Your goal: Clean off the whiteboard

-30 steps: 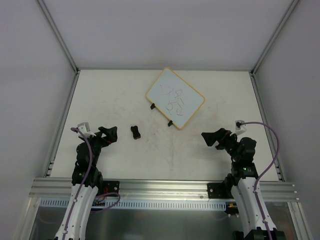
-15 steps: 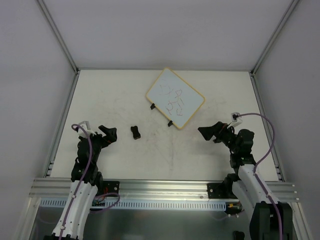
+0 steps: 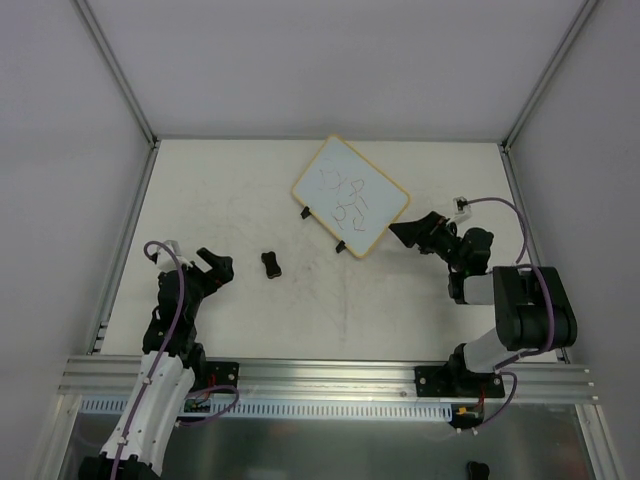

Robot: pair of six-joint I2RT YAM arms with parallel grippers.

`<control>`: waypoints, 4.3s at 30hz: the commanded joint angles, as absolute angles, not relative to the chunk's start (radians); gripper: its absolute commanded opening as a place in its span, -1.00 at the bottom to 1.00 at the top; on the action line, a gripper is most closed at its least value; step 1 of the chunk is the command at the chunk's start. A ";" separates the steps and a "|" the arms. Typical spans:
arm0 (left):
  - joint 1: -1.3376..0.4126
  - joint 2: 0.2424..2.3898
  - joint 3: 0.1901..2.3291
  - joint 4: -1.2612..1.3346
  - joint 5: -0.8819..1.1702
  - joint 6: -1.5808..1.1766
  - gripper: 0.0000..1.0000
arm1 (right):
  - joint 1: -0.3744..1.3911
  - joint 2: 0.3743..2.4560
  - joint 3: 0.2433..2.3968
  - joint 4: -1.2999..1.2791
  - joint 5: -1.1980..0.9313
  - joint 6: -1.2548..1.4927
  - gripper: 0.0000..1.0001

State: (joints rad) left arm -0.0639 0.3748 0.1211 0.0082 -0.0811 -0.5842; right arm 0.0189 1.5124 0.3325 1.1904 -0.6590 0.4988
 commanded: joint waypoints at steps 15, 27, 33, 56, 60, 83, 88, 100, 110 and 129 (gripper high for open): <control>-0.058 0.445 0.201 0.021 -0.015 -0.584 0.98 | 0.103 1.825 0.583 1.531 -0.640 0.538 0.19; -0.198 0.707 0.376 -0.024 -0.116 -0.586 0.98 | 0.110 1.789 0.525 1.532 -0.620 0.496 -0.27; -0.334 0.863 0.532 -0.106 -0.146 -0.607 0.98 | 0.112 1.792 0.523 1.532 -0.620 0.499 -0.89; -0.531 1.413 0.876 -0.347 -0.155 -0.618 0.98 | 0.115 1.802 0.529 1.532 -0.626 0.499 -1.00; -0.541 1.540 0.923 -0.367 -0.156 -0.626 0.98 | 0.115 1.804 0.528 1.532 -0.626 0.499 -1.00; -0.499 1.670 0.960 -0.368 -0.146 -0.664 0.36 | 0.115 1.804 0.526 1.532 -0.623 0.502 -0.99; -0.473 1.677 0.946 -0.367 -0.135 -0.672 0.07 | 0.115 1.805 0.529 1.532 -0.624 0.503 -1.00; -0.436 1.669 0.927 -0.367 -0.100 -0.634 -0.49 | 0.114 1.809 0.528 1.532 -0.623 0.506 -1.00; -0.411 1.677 1.125 -0.353 -0.003 -0.503 -1.00 | 0.114 1.812 0.532 1.532 -0.630 0.509 -1.00; -0.351 1.839 1.531 -0.058 0.210 -0.264 -1.00 | 0.117 1.824 0.551 1.532 -0.649 0.511 -1.00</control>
